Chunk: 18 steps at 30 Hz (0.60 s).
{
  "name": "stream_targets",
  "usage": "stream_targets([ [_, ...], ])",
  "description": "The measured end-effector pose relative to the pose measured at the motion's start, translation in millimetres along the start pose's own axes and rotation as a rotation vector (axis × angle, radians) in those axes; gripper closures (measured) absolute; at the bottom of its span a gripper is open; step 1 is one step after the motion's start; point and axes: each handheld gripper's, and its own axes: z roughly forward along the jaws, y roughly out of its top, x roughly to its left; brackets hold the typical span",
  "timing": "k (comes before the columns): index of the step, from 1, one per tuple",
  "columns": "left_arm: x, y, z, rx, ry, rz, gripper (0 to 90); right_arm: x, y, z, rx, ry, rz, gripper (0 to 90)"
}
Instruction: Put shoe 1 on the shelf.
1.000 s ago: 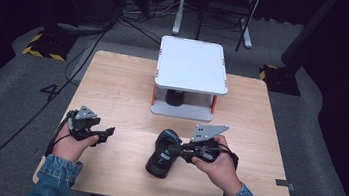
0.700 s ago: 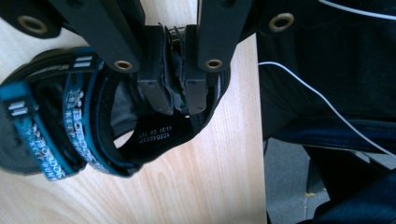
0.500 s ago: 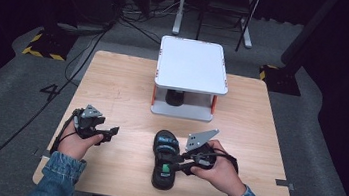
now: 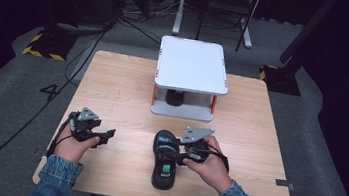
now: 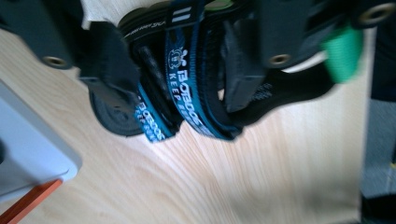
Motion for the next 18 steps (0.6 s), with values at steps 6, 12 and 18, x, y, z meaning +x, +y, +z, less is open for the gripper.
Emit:
stream_targets([
  [6,3.8,-7.4,-6.6,-0.001,0.021,-0.019,31.5,3.7,6.6,4.6,0.047,0.017,-0.087,68.3],
  [12,5.6,-11.1,-10.2,-0.004,0.027,-0.027,31.5,-8.5,10.0,-6.0,0.014,0.017,-0.063,68.4],
  [18,6.6,-14.5,-11.2,0.003,0.033,-0.037,31.5,-37.4,9.3,-27.7,-0.071,-0.089,-0.032,68.4],
])
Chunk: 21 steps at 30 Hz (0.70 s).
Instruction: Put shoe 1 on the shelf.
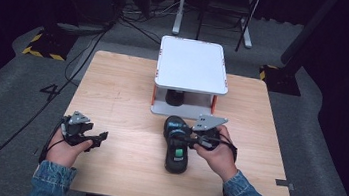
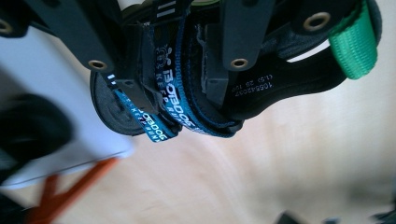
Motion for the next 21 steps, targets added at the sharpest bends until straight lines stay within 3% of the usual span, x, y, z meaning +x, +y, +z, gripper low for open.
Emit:
stream_targets([
  [9,0.8,-16.2,-4.4,0.026,0.030,-0.014,31.5,-62.2,-20.8,-2.7,-0.016,-0.153,0.025,68.2],
  [15,2.9,-24.8,-9.7,0.035,0.051,-0.034,31.5,-90.3,-28.3,8.7,-0.047,-0.160,0.016,68.0],
  [19,3.4,-25.8,-13.0,0.025,0.056,-0.038,31.5,-99.8,-38.5,16.4,-0.085,-0.126,0.054,66.5],
  [21,3.7,-25.5,-13.2,0.026,0.054,-0.039,31.5,-100.9,-37.7,14.6,-0.076,-0.135,0.054,58.8],
])
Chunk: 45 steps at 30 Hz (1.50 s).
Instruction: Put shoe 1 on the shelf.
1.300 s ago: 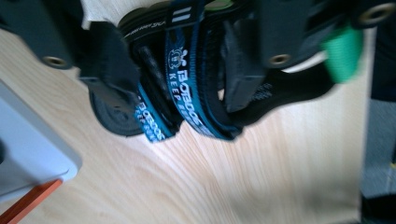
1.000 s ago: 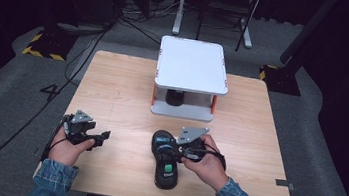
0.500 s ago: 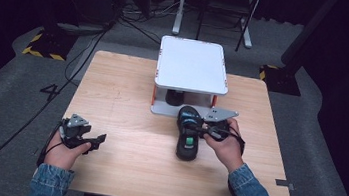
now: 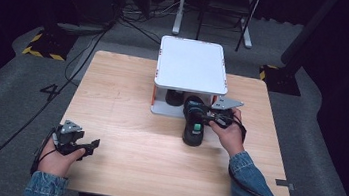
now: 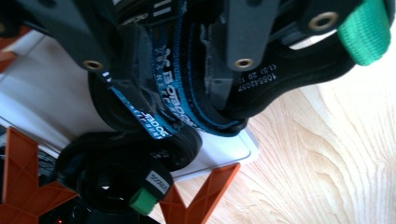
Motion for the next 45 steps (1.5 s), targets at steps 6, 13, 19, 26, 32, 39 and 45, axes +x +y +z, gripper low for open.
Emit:
stream_targets([
  [6,-2.7,7.4,2.9,-0.009,-0.020,0.016,31.4,9.7,3.3,-19.3,-0.049,-0.040,0.038,39.1],
  [13,-9.4,22.3,14.8,-0.015,-0.050,0.048,31.5,30.5,14.4,-65.2,-0.063,-0.016,0.064,47.5],
  [19,-17.6,37.8,28.4,-0.015,-0.086,0.088,31.4,53.0,-1.8,-75.1,0.095,0.057,0.134,59.7],
  [26,-26.9,51.8,42.1,-0.013,-0.125,0.116,31.4,75.0,-26.4,-62.8,0.229,0.144,0.123,66.3],
  [32,-30.3,53.8,48.2,-0.001,-0.137,0.136,31.3,85.3,-41.0,-40.4,0.298,0.173,0.094,69.9],
  [39,-27.7,51.5,45.0,-0.004,-0.128,0.124,31.2,81.6,-49.4,-27.6,0.311,0.139,0.082,71.2],
  [45,-27.5,49.9,43.0,-0.007,-0.125,0.123,31.2,78.2,-48.7,-24.8,0.285,0.129,0.072,78.7],
])
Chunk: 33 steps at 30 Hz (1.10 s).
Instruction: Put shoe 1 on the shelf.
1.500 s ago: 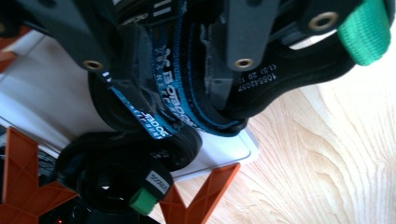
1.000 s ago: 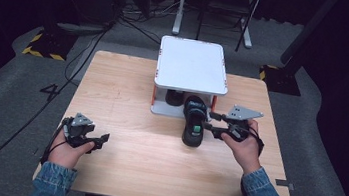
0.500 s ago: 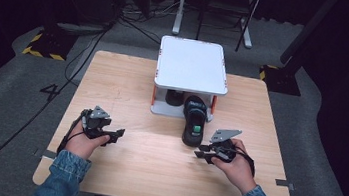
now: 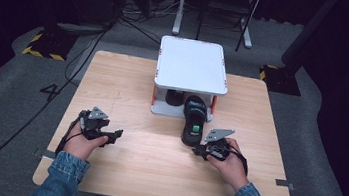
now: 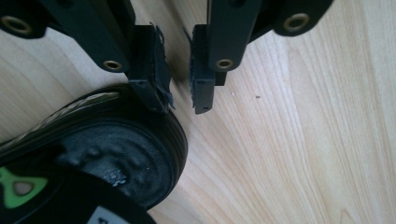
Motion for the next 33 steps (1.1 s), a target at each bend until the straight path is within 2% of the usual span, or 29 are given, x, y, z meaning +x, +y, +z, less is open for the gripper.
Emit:
stream_targets([
  [4,-0.2,-0.4,-0.3,0.002,0.006,-0.001,31.2,-1.6,6.3,-1.2,-0.062,-0.023,-0.006,80.1],
  [6,-0.5,-0.6,-0.1,0.004,0.006,-0.002,31.2,-5.1,10.1,-2.3,-0.103,-0.059,0.001,79.2],
  [9,-0.2,-0.8,-0.4,0.006,0.007,-0.002,31.2,-13.7,13.2,-4.2,-0.122,-0.111,0.023,72.4],
  [10,0.1,-0.9,-0.7,0.007,0.006,-0.001,31.2,-15.1,12.8,-5.2,-0.120,-0.113,0.032,70.3],
  [12,0.9,-1.1,-1.5,0.002,0.010,-0.003,31.2,-11.0,11.9,-6.4,-0.115,-0.087,0.039,64.9],
  [16,2.2,-1.5,-2.6,0.005,0.010,-0.006,31.2,7.6,14.8,-5.9,-0.121,-0.085,-0.030,60.5],
  [19,1.5,-1.2,-3.2,0.000,0.010,-0.002,31.2,15.0,22.1,-8.7,-0.145,-0.102,-0.034,58.8],
  [21,1.4,-1.3,-3.5,0.001,0.009,-0.004,31.2,17.8,25.6,-12.2,-0.166,-0.103,-0.026,54.2],
  [23,1.8,-1.5,-3.3,-0.001,0.013,-0.005,31.2,19.8,26.9,-14.3,-0.166,-0.104,-0.019,54.4],
  [24,1.9,-1.4,-3.2,-0.001,0.013,-0.004,31.2,21.7,27.3,-15.4,-0.177,-0.095,-0.018,55.5],
  [28,1.3,-1.5,-2.1,0.005,0.010,0.003,31.2,28.3,31.8,-12.2,-0.190,0.003,-0.022,55.1],
  [31,0.8,-1.7,-2.4,0.003,0.006,0.000,31.1,31.6,30.0,2.1,-0.124,0.055,-0.047,54.6],
  [32,0.8,-1.7,-2.4,0.003,0.006,0.000,31.1,31.6,30.0,2.1,-0.124,0.055,-0.047,54.6],
  [33,1.2,-1.7,-2.7,0.002,0.012,-0.003,31.1,32.1,25.0,13.3,-0.092,0.067,-0.043,54.6],
])
